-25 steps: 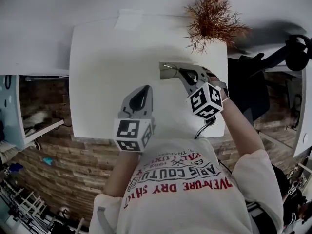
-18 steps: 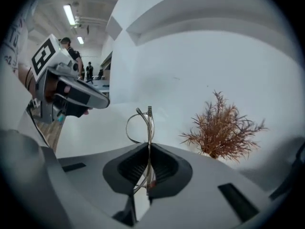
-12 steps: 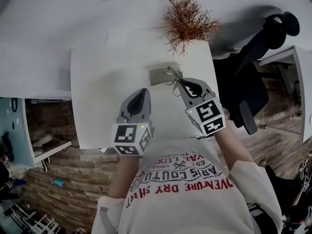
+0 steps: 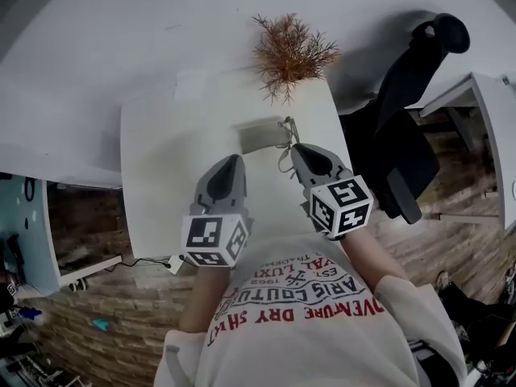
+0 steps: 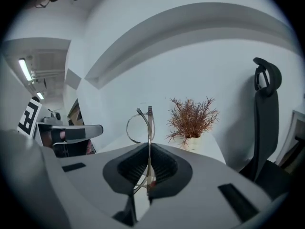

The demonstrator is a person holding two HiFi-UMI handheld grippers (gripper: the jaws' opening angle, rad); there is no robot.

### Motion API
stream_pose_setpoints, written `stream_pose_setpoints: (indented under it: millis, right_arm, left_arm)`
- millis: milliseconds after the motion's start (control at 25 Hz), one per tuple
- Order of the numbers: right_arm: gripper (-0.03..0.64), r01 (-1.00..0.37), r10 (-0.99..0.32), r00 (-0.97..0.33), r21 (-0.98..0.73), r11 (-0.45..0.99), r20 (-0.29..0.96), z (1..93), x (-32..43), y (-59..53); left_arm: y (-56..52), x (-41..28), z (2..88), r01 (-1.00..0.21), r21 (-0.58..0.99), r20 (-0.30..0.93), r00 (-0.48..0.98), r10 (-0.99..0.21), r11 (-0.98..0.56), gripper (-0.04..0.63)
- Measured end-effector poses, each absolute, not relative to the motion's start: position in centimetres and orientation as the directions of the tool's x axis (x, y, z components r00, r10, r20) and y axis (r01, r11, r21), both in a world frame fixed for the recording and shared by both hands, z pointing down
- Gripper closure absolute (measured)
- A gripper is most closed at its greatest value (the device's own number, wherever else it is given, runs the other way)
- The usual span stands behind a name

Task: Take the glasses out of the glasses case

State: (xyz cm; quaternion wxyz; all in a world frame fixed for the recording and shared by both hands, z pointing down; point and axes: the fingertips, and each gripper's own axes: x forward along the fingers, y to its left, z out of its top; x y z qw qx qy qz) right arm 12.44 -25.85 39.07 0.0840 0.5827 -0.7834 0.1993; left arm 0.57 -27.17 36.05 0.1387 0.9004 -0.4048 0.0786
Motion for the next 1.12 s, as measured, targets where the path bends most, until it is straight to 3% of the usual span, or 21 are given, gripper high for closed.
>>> stream_pose_setpoints:
  millis: [1120]
  right_arm:
    - [0.591,-0.950,-0.887,-0.303,-0.178,0.255,0.349,38.9,12.3,-24.2]
  left_arm:
    - [-25.8,1.6,36.3,-0.759,0.208,0.247,0.651,-0.718,-0.617,0.588]
